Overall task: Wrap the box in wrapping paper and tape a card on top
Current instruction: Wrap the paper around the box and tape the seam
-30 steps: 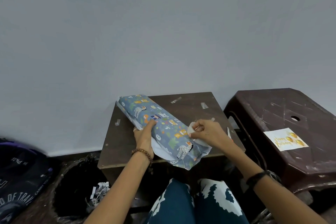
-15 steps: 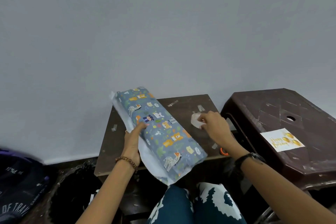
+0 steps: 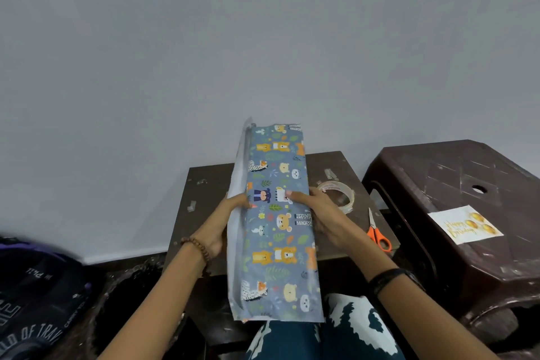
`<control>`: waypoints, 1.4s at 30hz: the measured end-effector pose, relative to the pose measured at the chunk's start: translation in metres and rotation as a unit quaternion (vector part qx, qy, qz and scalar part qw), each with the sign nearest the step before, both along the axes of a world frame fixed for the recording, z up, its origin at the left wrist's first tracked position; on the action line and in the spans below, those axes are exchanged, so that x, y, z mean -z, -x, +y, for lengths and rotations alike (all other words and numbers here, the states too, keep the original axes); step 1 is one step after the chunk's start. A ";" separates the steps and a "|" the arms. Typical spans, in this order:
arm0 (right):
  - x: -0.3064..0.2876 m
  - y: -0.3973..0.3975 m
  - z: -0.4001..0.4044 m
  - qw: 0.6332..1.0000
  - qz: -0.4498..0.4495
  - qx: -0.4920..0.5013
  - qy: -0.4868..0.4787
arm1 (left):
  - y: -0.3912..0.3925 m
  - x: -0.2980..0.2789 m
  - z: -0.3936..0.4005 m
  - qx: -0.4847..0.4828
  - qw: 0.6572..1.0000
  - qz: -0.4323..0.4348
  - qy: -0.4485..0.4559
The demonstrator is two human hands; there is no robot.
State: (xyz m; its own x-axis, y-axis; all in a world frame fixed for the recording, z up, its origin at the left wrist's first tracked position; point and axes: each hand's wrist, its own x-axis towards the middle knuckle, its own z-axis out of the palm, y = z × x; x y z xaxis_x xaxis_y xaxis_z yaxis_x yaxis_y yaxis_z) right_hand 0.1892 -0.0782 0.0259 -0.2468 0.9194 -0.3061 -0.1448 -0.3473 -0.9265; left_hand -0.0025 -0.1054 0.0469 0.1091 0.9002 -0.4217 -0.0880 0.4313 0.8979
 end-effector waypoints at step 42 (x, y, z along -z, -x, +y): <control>0.046 0.041 -0.113 0.861 -0.355 0.198 -0.306 | -0.045 0.066 0.012 0.095 0.679 0.654 -0.320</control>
